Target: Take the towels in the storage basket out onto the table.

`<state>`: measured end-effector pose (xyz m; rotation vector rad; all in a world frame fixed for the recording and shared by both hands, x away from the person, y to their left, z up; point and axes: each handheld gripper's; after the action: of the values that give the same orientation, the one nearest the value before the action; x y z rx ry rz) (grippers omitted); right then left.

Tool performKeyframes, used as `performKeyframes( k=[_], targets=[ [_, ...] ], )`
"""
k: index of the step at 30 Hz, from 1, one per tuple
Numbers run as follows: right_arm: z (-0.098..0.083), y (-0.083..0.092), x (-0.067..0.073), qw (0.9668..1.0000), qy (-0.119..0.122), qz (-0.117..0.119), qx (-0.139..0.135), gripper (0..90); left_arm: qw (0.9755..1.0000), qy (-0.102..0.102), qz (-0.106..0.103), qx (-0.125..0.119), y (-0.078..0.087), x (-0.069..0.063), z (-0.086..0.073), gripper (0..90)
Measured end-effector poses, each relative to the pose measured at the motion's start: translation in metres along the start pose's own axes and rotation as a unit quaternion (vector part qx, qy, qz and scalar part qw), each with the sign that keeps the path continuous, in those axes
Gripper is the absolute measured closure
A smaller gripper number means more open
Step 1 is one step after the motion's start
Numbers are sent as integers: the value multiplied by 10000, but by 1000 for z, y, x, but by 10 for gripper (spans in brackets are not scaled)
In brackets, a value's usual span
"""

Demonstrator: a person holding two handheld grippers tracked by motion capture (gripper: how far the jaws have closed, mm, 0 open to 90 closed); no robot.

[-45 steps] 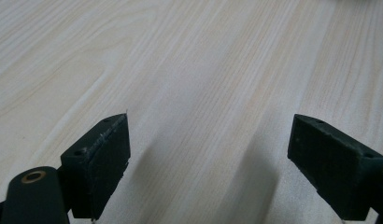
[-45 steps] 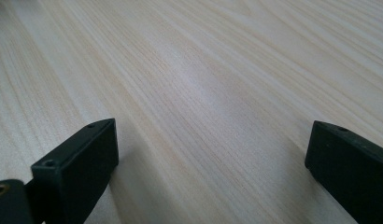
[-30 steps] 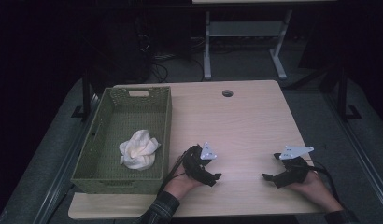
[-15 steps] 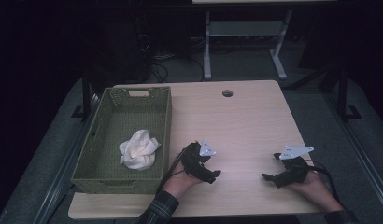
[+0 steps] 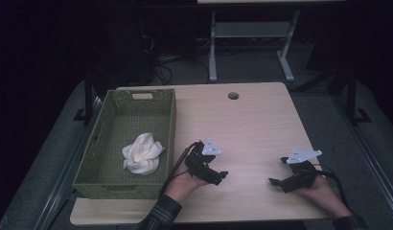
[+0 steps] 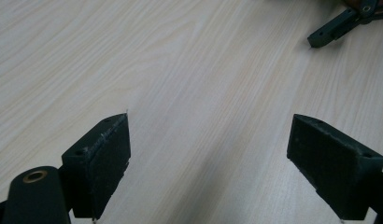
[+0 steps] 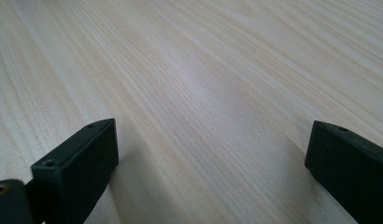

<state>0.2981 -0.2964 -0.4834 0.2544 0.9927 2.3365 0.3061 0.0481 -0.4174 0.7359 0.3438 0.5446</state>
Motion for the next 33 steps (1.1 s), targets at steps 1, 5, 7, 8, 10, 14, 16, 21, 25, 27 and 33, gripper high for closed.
performKeyframes(
  k=[1, 5, 7, 8, 10, 14, 16, 21, 25, 27, 33],
  targets=[
    [0, 0, 0, 10000, 1, -1, 1, 23, 10000, 0, -7, 6, 0, 0, 1, 128],
    [0, 0, 0, 10000, 1, -1, 1, 23, 10000, -35, -24, 1, 4, 0, 6, 129],
    [0, 0, 0, 10000, 0, 0, 1, 23, 10000, -39, -34, 3, 5, -1, 7, 129],
    [0, 0, 0, 10000, 2, -2, 2, 23, 10000, -63, -34, 5, 7, 0, 8, 129],
    [0, 0, 0, 10000, -1, -1, 1, 23, 10000, -66, -51, -34, 9, 0, 11, 129],
    [0, 0, 0, 10000, 2, -1, 6, 23, 9999, -75, -85, -28, 12, 0, 15, 128],
    [0, 0, 0, 10000, -2, 0, 0, 23, 9999, -100, -98, -30, 14, 1, 17, 128],
    [0, 0, 0, 10000, -3, 0, 0, 23, 9996, -110, -259, 5, 18, 3, 22, 128],
    [0, 0, 0, 10000, -4, 2, 0, 23, 9995, -177, -250, 45, 22, 4, 27, 128],
    [0, 0, 0, 10000, -16, 7, 7, 23, 9995, -188, -259, 30, 24, 6, 29, 128],
    [0, 0, 0, 10000, -3, 1, -2, 23, 9996, -163, -207, -36, 34, 13, 34, 128]
  ],
)
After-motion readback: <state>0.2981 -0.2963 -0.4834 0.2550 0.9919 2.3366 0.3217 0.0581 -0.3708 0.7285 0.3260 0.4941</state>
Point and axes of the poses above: each handheld gripper's, and its own axes: y roughly backward along the jaws, z roughly out of its top, x roughly to its left, and after that the axes turned 7 degrees about y, right-handed
